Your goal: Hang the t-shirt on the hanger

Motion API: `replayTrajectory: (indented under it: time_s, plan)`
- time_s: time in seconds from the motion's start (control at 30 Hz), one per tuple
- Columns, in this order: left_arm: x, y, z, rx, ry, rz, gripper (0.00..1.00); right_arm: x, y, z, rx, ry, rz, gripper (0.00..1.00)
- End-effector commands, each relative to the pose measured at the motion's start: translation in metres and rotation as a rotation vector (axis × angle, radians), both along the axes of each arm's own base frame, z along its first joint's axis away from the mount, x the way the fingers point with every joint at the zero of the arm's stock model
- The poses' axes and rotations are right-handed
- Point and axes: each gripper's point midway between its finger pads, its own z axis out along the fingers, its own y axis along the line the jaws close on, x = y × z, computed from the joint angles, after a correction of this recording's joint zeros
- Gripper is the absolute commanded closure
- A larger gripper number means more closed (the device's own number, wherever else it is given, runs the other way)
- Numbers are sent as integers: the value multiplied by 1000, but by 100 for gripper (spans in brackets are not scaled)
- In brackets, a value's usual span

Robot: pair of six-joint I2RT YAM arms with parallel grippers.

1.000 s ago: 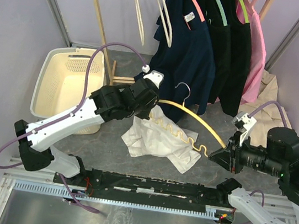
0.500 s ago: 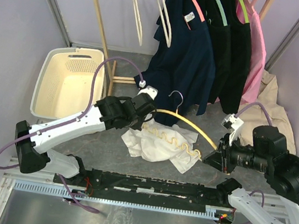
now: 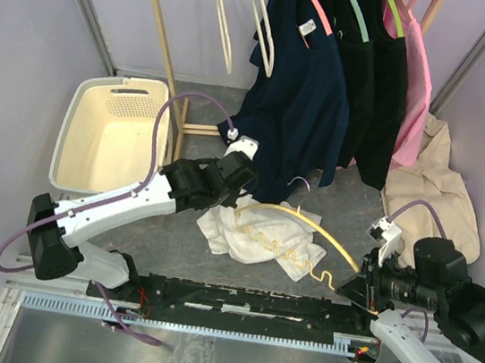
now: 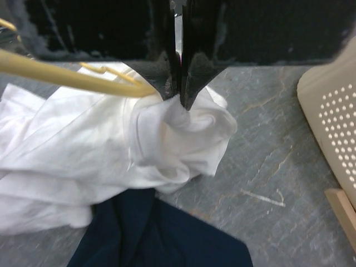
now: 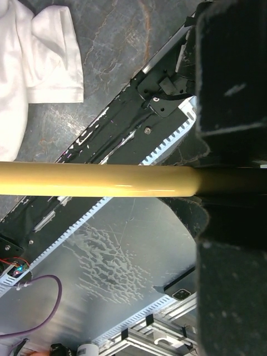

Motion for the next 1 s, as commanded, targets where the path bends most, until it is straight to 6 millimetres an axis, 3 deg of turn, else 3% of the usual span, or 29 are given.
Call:
replayTrajectory:
  time_s: [0.0,0.23,0.27,0.4,0.5,0.6,0.8,0.97]
  plan:
    - [33,-25,54,-114,-154,13,97,-11,4,9,68,11,17,98]
    - [61,-61,107,-154,-247,-48,97,-16,14,27,181,15,20,98]
    - [65,-68,126,-175,-277,-62,97,-17,14,31,191,6,19,98]
    - [77,-86,167,-198,-325,-93,97,-16,16,52,241,-37,14,99]
    - [77,-94,181,-213,-322,-117,97,-15,16,61,262,-60,3,98]
    - [68,-97,165,-228,-268,-144,97,-14,13,56,247,-62,-20,98]
    - [34,-90,86,-226,-112,-152,97,1,-10,21,98,-55,-165,99]
    - [5,-64,29,-197,-12,-94,97,14,-18,14,21,-89,-193,99]
